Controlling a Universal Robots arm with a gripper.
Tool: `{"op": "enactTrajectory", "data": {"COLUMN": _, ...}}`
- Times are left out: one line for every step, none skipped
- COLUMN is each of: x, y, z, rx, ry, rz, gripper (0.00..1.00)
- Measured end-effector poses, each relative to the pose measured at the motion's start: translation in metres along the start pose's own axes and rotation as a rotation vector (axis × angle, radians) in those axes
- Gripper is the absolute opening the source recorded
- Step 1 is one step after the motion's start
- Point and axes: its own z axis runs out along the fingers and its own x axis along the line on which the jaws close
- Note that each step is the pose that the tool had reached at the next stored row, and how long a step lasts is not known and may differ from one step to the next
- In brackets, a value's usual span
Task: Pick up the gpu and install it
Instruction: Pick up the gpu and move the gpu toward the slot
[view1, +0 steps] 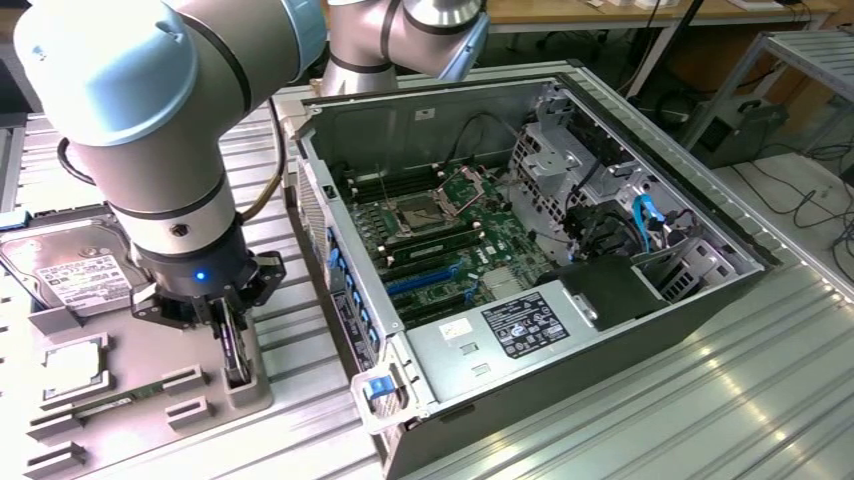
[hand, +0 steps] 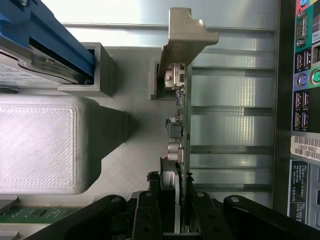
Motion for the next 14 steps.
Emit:
{"op": "enactTrajectory", "data": {"x": 0.0, "y": 0.0, "z": 0.0, "rx": 0.0, "ry": 0.0, "rz": 0.0, "gripper": 0.28}}
{"op": "enactTrajectory", "data": {"x": 0.0, "y": 0.0, "z": 0.0, "rx": 0.0, "ry": 0.0, "rz": 0.0, "gripper": 0.28}}
{"op": "enactTrajectory", "data": {"x": 0.0, "y": 0.0, "z": 0.0, "rx": 0.0, "ry": 0.0, "rz": 0.0, "gripper": 0.28}}
{"op": "enactTrajectory", "data": {"x": 0.0, "y": 0.0, "z": 0.0, "rx": 0.0, "ry": 0.0, "rz": 0.0, "gripper": 0.28}}
{"op": "enactTrajectory", "data": {"x": 0.0, "y": 0.0, "z": 0.0, "rx": 0.0, "ry": -0.0001, "rz": 0.0, "gripper": 0.28}}
{"op": "enactTrajectory", "data": {"x": 0.0, "y": 0.0, "z": 0.0, "rx": 0.0, "ry": -0.0001, "rz": 0.0, "gripper": 0.28}}
{"op": "enactTrajectory", "data": {"x": 0.0, "y": 0.0, "z": 0.0, "rx": 0.0, "ry": 0.0, "rz": 0.0, "gripper": 0.28}}
{"op": "enactTrajectory", "data": {"x": 0.0, "y": 0.0, "z": 0.0, "rx": 0.0, "ry": 0.0, "rz": 0.0, "gripper": 0.28}}
{"op": "enactTrajectory", "data": {"x": 0.0, "y": 0.0, "z": 0.0, "rx": 0.0, "ry": -0.0001, "rz": 0.0, "gripper": 0.28}}
{"op": "enactTrajectory", "data": {"x": 0.0, "y": 0.0, "z": 0.0, "rx": -0.0001, "ry": -0.0001, "rz": 0.0, "gripper": 0.28}}
{"op": "enactTrajectory", "data": {"x": 0.0, "y": 0.0, "z": -0.0002, "rx": -0.0002, "ry": -0.0002, "rz": 0.0, "gripper": 0.28}}
{"op": "enactTrajectory", "data": {"x": 0.0, "y": 0.0, "z": -0.0007, "rx": -0.0001, "ry": -0.0002, "rz": 0.0, "gripper": 0.28}}
{"op": "enactTrajectory", "data": {"x": 0.0, "y": 0.0001, "z": -0.0016, "rx": 0.0, "ry": 0.0, "rz": 0.0, "gripper": 0.28}}
{"op": "enactTrajectory", "data": {"x": 0.0, "y": 0.0001, "z": -0.0024, "rx": -0.0002, "ry": 0.0, "rz": 0.0, "gripper": 0.28}}
